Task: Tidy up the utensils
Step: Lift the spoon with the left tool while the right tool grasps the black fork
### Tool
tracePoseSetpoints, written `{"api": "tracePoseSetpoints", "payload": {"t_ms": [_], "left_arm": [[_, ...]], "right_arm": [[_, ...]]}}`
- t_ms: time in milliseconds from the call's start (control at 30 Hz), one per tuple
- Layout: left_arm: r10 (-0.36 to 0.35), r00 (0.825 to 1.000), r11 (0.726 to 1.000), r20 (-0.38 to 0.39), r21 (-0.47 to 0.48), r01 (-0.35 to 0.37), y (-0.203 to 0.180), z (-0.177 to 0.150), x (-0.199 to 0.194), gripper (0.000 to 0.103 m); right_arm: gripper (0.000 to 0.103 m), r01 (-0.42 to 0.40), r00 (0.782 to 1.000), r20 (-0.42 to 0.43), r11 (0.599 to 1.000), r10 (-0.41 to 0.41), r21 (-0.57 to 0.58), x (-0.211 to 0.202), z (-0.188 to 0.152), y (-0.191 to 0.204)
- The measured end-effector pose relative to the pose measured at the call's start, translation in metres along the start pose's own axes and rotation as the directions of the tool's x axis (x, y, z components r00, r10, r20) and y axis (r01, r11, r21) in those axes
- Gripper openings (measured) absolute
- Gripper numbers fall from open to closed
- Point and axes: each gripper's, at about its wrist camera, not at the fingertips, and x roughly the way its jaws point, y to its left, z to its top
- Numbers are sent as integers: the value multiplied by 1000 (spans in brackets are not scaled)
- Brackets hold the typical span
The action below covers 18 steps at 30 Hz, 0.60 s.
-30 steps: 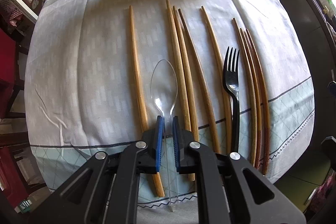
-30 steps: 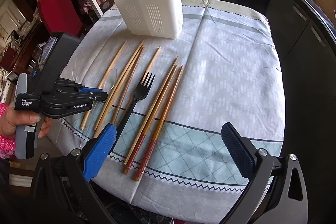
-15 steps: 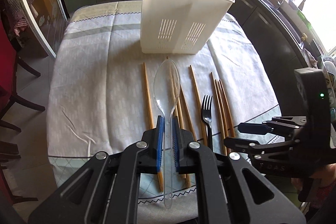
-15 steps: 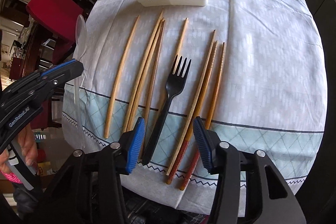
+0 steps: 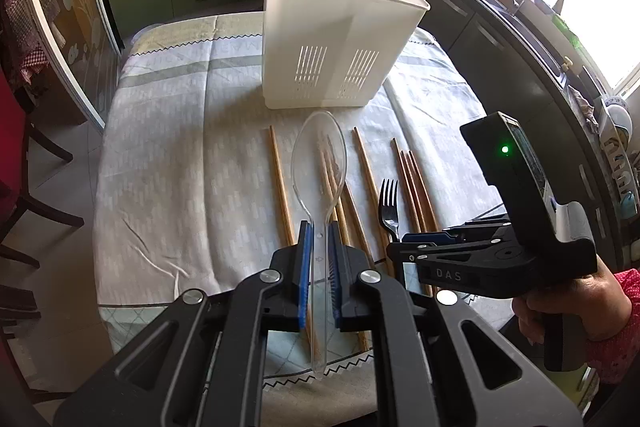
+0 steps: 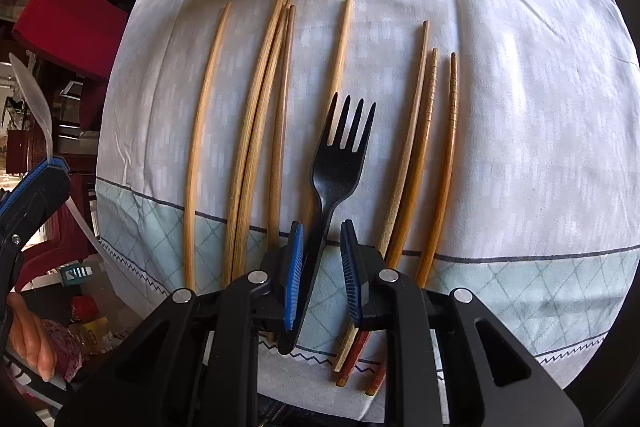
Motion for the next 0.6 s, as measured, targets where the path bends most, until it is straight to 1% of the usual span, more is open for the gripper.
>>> {"api": "tracePoseSetpoints", "payload": {"t_ms": [100,133,167,200,300,467,533,600], "left_arm": [[0,1000,1000,3,-1,0,1,0,-1,8],[2,1000,1000,3,0,-2,1,0,-1,8],[3,1000,1000,3,-1,-3,2,0,-1,9],[3,1000,1000,2,-1,-3,2,0,-1,9],[4,1000,1000,3,-5,-4,4,0,-1,8],[-2,999,1000,37,-22,3,8,6,-10,9],[-16,998,999,68,-27,18,9,13,-19,9],[-33,993,999,113,-27,36,8,23,-32,8]], "right_arm": [[20,-11,1000,3,1000,11,3,-1,4,-2],[18,-7,1000,3,1000,7,1,-1,4,-1],[14,-10,1000,8,1000,10,-1,-1,6,-2],[12,-13,1000,7,1000,13,-7,0,6,-1],[10,-2,999,40,1000,3,-25,-3,2,4],[10,-77,991,102,995,83,-60,-24,-9,6],[10,-97,983,147,991,109,-90,-39,-13,7],[10,-117,970,200,986,139,-119,-57,-18,7]]}}
